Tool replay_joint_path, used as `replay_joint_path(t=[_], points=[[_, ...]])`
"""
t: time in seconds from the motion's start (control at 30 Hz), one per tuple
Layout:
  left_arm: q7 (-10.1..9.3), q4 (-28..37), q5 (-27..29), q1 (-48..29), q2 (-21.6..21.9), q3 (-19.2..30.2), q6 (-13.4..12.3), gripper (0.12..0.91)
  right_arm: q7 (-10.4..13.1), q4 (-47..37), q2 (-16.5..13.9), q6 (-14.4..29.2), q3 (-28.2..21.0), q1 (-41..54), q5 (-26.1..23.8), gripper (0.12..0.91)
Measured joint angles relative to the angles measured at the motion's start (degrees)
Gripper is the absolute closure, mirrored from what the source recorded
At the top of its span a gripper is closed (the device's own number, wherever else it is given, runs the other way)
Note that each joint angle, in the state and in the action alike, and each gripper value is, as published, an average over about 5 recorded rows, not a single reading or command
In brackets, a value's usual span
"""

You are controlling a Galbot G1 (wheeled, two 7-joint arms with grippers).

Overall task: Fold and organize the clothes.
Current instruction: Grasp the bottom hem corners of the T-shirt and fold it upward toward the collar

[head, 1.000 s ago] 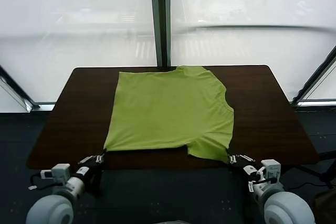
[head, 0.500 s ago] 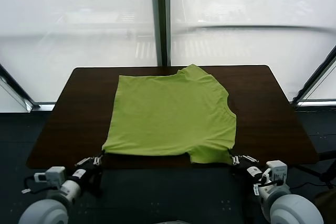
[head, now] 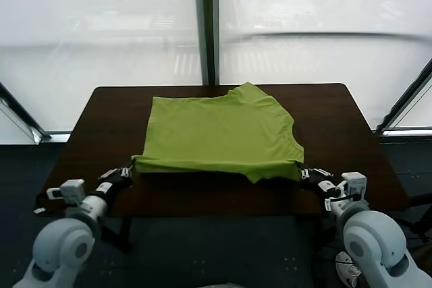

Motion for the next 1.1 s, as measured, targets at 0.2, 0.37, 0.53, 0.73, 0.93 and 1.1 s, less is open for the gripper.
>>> replay_joint_path(t=[0.2, 0.37, 0.53, 0.73, 0.93, 1.1], points=[[0.4, 4.1, 0.2, -4.7, 0.0, 1.9, -0.5, 0.881, -1.8, -4.6, 0.5, 3.9, -2.9, 4.2, -1.6, 0.886], [1.1, 7.8, 0.9, -7.5, -0.5, 3.3, -1.2, 0.881, -2.8, -9.1, 1.0, 7.1, -6.3, 8.7, -4.0, 0.886], [1.43, 10.8, 1.3, -9.6, -0.6, 4.2, -1.6, 0.881, -2.9, -13.5, 1.4, 8.7, -9.5, 13.2, -5.6, 0.886], [1.49, 13.3, 1.3, -11.4, -0.5, 4.5, -1.9, 0.881, -3.4, -17.7, 2.1, 9.3, -12.1, 16.7, -6.6, 0.886], [1.52, 16.0, 1.5, -13.3, -0.5, 5.6, -2.2, 0.881, -3.7, -18.9, 2.6, 9.2, -12.5, 17.1, -6.6, 0.783], [1.94, 17.9, 2.2, -14.7, -0.5, 6.6, -2.2, 0.881, -5.1, -18.2, 2.1, 9.8, -11.6, 16.1, -6.6, 0.415]])
